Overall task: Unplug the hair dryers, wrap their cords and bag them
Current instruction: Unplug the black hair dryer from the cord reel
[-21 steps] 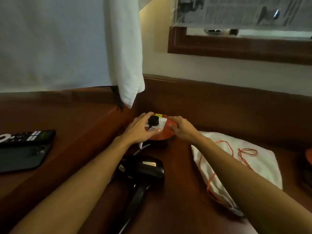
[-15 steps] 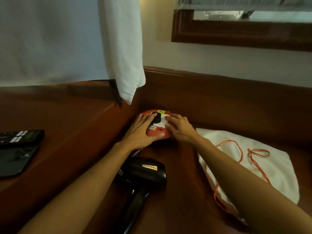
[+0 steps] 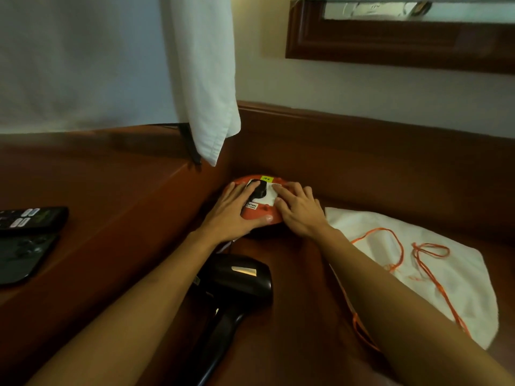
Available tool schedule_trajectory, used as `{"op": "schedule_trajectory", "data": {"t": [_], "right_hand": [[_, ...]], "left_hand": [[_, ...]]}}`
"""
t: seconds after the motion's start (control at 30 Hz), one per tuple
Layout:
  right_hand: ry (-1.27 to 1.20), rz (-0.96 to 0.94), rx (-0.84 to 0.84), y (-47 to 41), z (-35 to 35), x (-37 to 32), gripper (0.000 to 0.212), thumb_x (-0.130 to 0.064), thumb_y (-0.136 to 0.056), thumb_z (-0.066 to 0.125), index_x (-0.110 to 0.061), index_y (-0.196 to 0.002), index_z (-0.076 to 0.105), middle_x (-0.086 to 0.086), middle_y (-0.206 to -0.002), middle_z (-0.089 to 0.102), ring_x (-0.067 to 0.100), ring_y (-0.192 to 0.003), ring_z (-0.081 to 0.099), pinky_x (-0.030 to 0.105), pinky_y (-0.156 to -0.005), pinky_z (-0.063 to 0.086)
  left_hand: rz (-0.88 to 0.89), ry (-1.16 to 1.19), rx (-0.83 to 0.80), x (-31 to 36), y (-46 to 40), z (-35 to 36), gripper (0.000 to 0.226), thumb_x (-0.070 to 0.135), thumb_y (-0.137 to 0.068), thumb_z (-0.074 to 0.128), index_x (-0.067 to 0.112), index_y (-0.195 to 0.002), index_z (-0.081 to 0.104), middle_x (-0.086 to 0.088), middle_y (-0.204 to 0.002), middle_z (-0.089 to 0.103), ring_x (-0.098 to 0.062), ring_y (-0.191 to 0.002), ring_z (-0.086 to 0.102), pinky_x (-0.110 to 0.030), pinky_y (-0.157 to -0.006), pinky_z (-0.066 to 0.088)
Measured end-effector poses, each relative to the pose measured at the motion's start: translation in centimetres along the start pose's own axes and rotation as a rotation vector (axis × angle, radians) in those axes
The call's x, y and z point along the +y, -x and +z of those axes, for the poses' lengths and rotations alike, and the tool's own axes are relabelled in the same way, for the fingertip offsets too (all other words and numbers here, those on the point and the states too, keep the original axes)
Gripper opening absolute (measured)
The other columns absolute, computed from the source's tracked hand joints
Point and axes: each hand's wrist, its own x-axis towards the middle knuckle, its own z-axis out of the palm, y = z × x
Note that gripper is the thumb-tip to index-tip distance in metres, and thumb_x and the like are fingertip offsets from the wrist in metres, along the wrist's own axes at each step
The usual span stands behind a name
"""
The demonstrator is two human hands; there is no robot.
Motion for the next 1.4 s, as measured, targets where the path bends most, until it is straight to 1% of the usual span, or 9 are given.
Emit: {"op": "schedule_trajectory", "data": {"t": [0.2,0.3,0.4,0.57,0.83,1.07,1.17,1.27,1.4], "right_hand": [[0.091,0.029,-0.097,-0.6,-1.4,-1.0,0.051,-0.048,-0.104,0.033,-0.036,-0.153,0.031,0.003,-0.157,0.030,0.030,-0.143,0.026,0.059,-0.113,0.026],[0.154,0.032,-0.100,-1.5,-2.5,-1.9,0.051,-0.043,-0.102,0.043,-0.030,-0.151,0.038,0.007,-0.153,0.038,0.032,-0.141,0.030,0.056,-0.113,0.026],[0.051,-0.026,-0.070,-2.2,-2.9,-3.3,0.053,-0.039,-0.100,0.053,-0.029,-0.150,0.040,0.007,-0.145,0.048,0.031,-0.136,0.036,0.052,-0.109,0.033],[0.017,-0.044,-0.165,-3.4,-2.8,-5.1,0.062,-0.040,-0.098,0.059,-0.030,-0.153,0.034,0.009,-0.146,0.045,0.033,-0.136,0.035,0.054,-0.109,0.034],[0.028,-0.033,-0.205,-5.0,-3.3,-5.2,0.054,-0.038,-0.093,0.066,-0.019,-0.141,0.051,0.009,-0.139,0.045,0.031,-0.131,0.038,0.058,-0.109,0.036],[-0.103,-0.080,-0.202,-5.7,-3.9,-5.0,0.032,-0.033,-0.091,0.070,-0.011,-0.114,0.064,0.006,-0.113,0.060,0.027,-0.106,0.060,0.043,-0.086,0.056],[-0.225,-0.075,-0.142,-5.0,-5.3,-5.5,0.037,-0.027,-0.095,0.067,-0.007,-0.125,0.057,0.002,-0.110,0.057,0.019,-0.100,0.059,0.023,-0.074,0.051],[-0.246,-0.061,-0.091,-3.3,-5.8,-5.0,0.039,-0.028,-0.093,0.070,-0.006,-0.123,0.058,0.007,-0.114,0.062,0.016,-0.093,0.061,0.025,-0.073,0.053],[-0.323,0.044,0.037,0.9,-6.0,-3.7,0.047,-0.043,-0.084,0.077,-0.014,-0.115,0.058,-0.002,-0.105,0.059,0.009,-0.088,0.058,0.019,-0.063,0.044]], "left_hand": [[-0.027,-0.002,-0.054,0.1,-0.2,-1.0,0.106,0.074,-0.079,0.068,0.049,-0.160,0.003,0.003,-0.173,0.004,-0.024,-0.159,-0.003,-0.064,-0.122,0.021],[-0.065,0.055,-0.028,0.6,0.1,-1.3,0.116,0.071,-0.073,0.075,0.049,-0.160,0.002,-0.006,-0.170,0.014,-0.033,-0.154,0.023,-0.061,-0.117,0.034],[-0.012,0.176,0.078,0.4,0.8,-0.5,0.111,0.070,-0.067,0.080,0.047,-0.156,0.019,-0.001,-0.164,0.027,-0.028,-0.148,0.036,-0.054,-0.115,0.041],[-0.050,0.167,0.050,0.5,0.9,-0.4,0.124,0.064,-0.072,0.082,0.028,-0.164,0.008,0.007,-0.173,-0.005,-0.023,-0.159,0.007,-0.054,-0.125,0.023],[-0.082,0.124,0.036,0.1,0.5,-0.5,0.120,0.069,-0.072,0.078,0.029,-0.164,0.011,0.001,-0.173,-0.003,-0.024,-0.159,-0.005,-0.055,-0.124,0.015],[-0.108,0.052,0.027,-0.3,0.1,-0.8,0.126,0.082,-0.062,0.075,0.033,-0.161,0.016,0.000,-0.172,0.013,-0.024,-0.158,0.009,-0.056,-0.120,0.026],[-0.097,0.039,0.007,0.0,0.0,-1.6,0.127,0.082,-0.057,0.077,0.034,-0.159,0.018,0.000,-0.166,0.025,-0.028,-0.154,0.024,-0.058,-0.116,0.036],[-0.114,0.040,-0.118,0.1,0.5,-3.0,0.127,0.080,-0.057,0.078,0.039,-0.160,0.016,0.000,-0.169,0.020,-0.030,-0.156,0.019,-0.061,-0.120,0.029],[-0.100,0.104,-0.161,0.8,3.6,-5.0,0.111,0.079,-0.068,0.075,0.039,-0.158,0.024,0.001,-0.167,0.027,-0.026,-0.152,0.032,-0.054,-0.120,0.033]]}}
